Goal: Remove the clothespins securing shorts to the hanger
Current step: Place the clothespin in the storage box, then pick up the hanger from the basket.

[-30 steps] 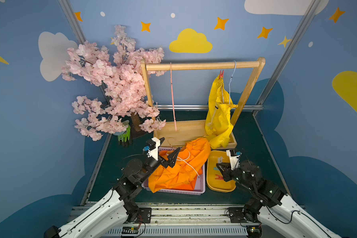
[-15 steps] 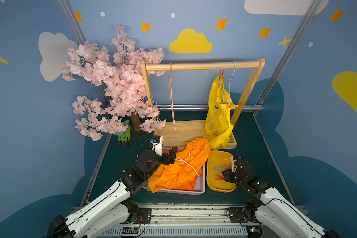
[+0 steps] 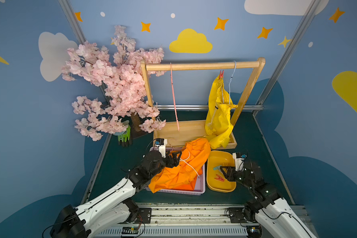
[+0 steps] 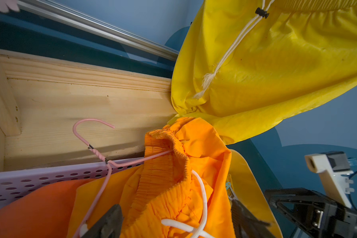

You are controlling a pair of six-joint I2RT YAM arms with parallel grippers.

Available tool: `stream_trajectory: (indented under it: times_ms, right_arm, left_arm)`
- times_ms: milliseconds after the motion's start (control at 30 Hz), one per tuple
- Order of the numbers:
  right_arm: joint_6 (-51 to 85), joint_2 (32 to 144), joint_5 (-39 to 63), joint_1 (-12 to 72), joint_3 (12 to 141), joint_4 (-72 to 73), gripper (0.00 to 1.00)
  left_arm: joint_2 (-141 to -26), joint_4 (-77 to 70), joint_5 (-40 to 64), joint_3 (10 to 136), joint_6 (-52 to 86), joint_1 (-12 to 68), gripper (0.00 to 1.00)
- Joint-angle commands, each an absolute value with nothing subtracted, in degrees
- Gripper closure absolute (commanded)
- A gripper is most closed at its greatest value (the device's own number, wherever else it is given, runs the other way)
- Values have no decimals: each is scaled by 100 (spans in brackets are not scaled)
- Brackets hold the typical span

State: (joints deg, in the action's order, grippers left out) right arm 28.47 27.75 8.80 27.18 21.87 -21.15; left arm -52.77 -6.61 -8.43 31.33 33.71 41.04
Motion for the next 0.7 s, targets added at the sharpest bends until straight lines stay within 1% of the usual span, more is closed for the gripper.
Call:
stream_trajectory:
  times_ms: [0,133,233,367,500,567,667]
  right_arm:
    - [2474,2863,1109,3331,2555,-991,58]
    - [1914,3880,550,4618,3175,-34,58]
    - [1682,4983,430,5111,3620,640,57]
    - [1820,6611,940,5253,4453,886,57]
    - [2015,7949,1269,5306,4983,1167,59]
    - [2192,8389,1403,5328,5070,1289,61]
    - [2536,8692,1476,5401,4814,1469,63]
  left_arm:
    - [-4969,-793,-1151,3069,3311,4104,17]
    - [-4728,-51,-1293,3190,3374,3998,17]
    - [-4639,223,-910,3167,3672,3757,17]
    - [-4545,542,-540,3146,3967,3428,18]
    - [-4343,844,-624,3139,3970,3265,17]
    - [-4215,911,-681,3111,3986,3186,17]
    - [-4088,1056,-621,3139,3990,3069,17]
